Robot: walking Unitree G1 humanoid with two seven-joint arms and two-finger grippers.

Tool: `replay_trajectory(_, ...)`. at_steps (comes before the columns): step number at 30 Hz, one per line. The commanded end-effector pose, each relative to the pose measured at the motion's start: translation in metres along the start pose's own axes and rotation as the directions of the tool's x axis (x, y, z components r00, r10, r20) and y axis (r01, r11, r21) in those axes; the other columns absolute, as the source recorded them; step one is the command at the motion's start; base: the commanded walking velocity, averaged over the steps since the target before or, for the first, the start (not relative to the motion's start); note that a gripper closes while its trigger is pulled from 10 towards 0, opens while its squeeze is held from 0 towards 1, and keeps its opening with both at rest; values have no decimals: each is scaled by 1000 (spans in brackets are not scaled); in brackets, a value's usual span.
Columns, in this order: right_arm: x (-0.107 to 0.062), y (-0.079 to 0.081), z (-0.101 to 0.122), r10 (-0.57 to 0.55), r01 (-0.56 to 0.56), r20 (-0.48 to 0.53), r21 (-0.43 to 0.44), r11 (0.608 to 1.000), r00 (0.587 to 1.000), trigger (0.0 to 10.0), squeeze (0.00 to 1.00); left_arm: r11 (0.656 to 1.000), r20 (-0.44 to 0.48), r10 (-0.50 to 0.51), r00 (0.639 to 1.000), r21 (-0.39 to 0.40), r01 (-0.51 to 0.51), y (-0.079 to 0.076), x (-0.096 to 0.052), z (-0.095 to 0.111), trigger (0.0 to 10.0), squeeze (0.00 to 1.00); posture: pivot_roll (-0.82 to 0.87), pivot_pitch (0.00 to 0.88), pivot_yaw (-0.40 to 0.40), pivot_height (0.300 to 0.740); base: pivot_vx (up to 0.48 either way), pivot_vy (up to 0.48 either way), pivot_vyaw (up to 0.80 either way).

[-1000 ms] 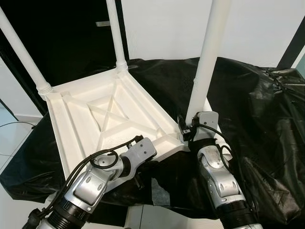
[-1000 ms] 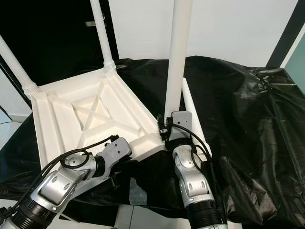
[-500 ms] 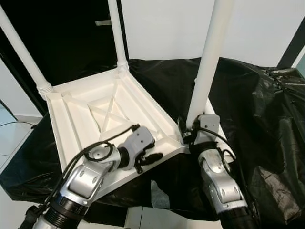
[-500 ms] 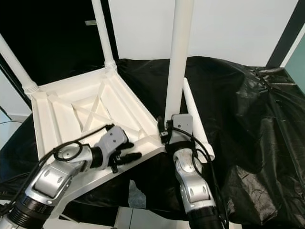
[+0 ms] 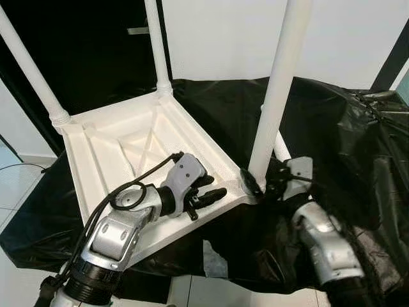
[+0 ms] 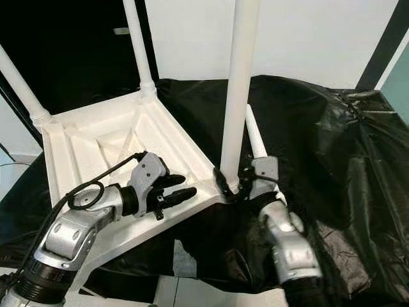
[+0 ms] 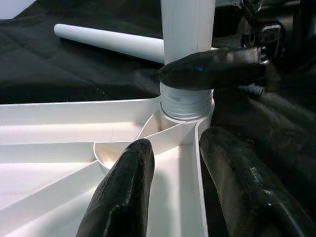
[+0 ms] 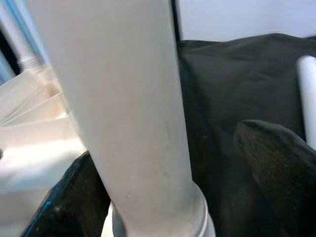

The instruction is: Building children table

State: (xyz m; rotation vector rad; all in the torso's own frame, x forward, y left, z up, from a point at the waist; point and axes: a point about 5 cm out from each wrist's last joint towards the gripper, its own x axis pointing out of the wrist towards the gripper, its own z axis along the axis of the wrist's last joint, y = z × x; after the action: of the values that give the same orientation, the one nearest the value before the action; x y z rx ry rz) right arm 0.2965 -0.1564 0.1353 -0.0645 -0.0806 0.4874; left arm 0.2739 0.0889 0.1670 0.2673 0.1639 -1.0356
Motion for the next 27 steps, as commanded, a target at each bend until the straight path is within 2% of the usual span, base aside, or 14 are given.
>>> replay_trajectory(1,2,-4,0,67,-67,0,11,998,998,10000,0,993,-14,112,994,-24,-112,8,-2,-3,10000,0,44,0,-1,740,0,0,0)
replay_trajectory(4,6,-6,3,130,-130,-7,2,991,991,10000,0,992,-9,124,992,-24,-124,9,-1,-3,10000,0,43,0,1,740,0,0,0)
replay_trajectory(5,11,-10,5,177,-178,-20,-37,983,984,10000,0,989,-13,147,989,-25,-148,11,1,-3,10000,0,43,0,3,740,0,0,0)
replay_trajectory(6,17,-13,7,223,-225,-39,-39,974,974,10000,0,985,-11,173,985,15,-173,12,2,-3,10000,0,47,0,2,740,0,0,0)
replay_trajectory(10,23,-16,9,275,-278,-58,-50,959,960,10000,0,980,-5,194,981,55,-193,12,4,-2,10000,0,55,0,0,740,0,0,0)
replay_trajectory(11,25,-18,9,298,-302,-71,-60,951,952,3882,0,979,-6,199,980,50,-198,11,4,-2,10000,0,64,0,-3,740,0,0,0)
replay_trajectory(12,25,-18,9,298,-302,-71,-60,951,952,3882,0,979,-6,199,980,50,-198,11,4,-2,10000,0,64,0,-3,740,0,0,0)
replay_trajectory(13,27,-19,7,313,-319,-89,-63,946,946,0,0,980,-12,196,981,42,-195,11,5,-2,10000,0,69,0,-6,740,0,0,0)
replay_trajectory(18,27,-21,3,330,-338,-112,-60,939,937,0,0,980,-13,195,981,35,-194,9,5,-2,10000,0,74,0,-7,740,0,0,0)
replay_trajectory(21,26,-23,-2,314,-322,-130,-40,946,940,0,0,976,-2,209,978,64,-209,10,4,-3,10000,0,77,0,-6,740,0,0,0)
replay_trajectory(25,28,-24,-6,228,-237,-143,-50,970,963,0,0,974,5,216,976,67,-216,11,5,-5,10000,0,73,0,-3,740,0,0,0)
replay_trajectory(26,28,-23,-7,194,-202,-138,-43,979,971,8039,0,972,9,224,974,72,-224,12,6,-6,10000,0,71,0,-5,740,0,0,0)
replay_trajectory(27,29,-24,-8,179,-185,-133,-35,982,975,8039,0,970,12,230,973,79,-231,13,6,-6,10000,0,72,0,-6,740,0,0,0)
